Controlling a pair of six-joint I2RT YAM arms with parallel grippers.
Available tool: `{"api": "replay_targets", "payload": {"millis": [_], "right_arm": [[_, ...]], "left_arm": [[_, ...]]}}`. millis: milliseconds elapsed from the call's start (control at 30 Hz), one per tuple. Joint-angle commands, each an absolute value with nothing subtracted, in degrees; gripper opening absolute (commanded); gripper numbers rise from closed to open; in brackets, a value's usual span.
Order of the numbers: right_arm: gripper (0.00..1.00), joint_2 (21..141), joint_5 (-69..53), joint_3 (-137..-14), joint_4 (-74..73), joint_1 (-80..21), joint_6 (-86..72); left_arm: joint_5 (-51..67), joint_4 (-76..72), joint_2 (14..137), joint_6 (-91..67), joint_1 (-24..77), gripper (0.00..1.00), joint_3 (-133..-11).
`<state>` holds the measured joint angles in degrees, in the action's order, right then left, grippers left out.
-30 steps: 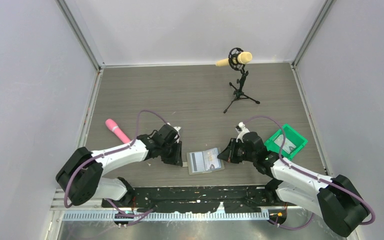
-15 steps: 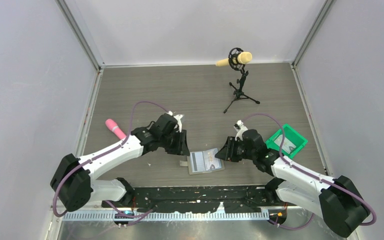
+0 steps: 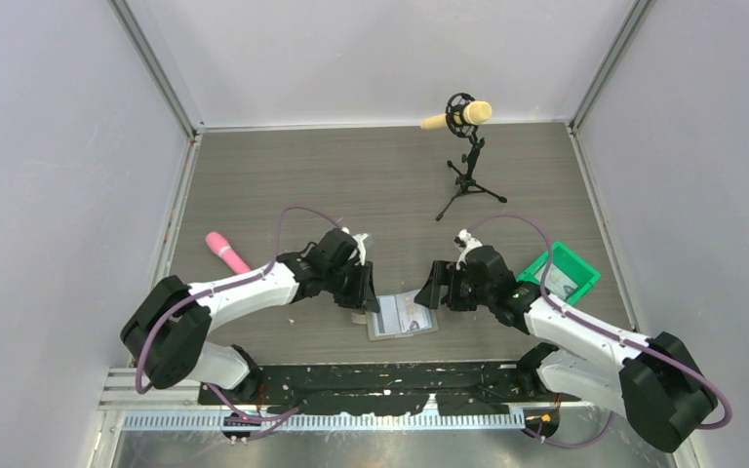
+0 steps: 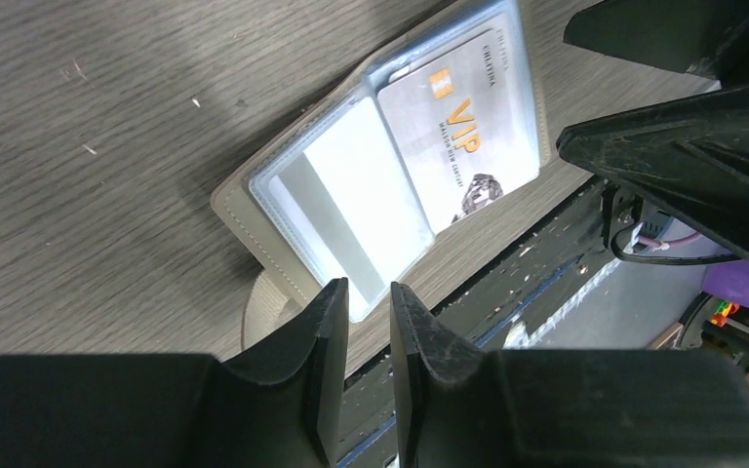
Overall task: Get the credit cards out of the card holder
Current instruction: Remove the credit card from the card holder.
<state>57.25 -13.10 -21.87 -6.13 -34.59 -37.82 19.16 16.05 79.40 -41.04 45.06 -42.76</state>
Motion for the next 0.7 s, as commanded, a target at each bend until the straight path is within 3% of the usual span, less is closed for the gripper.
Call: {"api": "replay_targets", "payload": {"millis": [0, 267, 400, 533, 667], "right_arm": [[0.87, 60.8, -10.4, -24.7, -5.1, -36.5, -36.7], [0.87, 68.5, -4.6, -27.9, -4.2, -42.7, -38.0], [0.82, 71.0, -2.3, -27.9, -4.0, -44.2, -39.1], [0.53, 71.3, -1.7, -26.8, -3.5, -44.1, -39.0], [0.41, 68.7, -0.6, -25.6, -4.2, -44.1, -38.8]], "left_arm": [[20.6, 10.7, 81.0, -41.6, 45.3, 0.24, -41.3], [19.1, 8.7, 83.5, -41.6, 45.3, 0.22, -39.0], [17.5, 9.3, 85.2, -40.5, 45.3, 0.22, -38.4], [15.9, 11.1, 86.4, -39.7, 45.3, 0.21, -38.3], [14.8, 11.9, 86.3, -39.2, 45.3, 0.21, -37.8]]}}
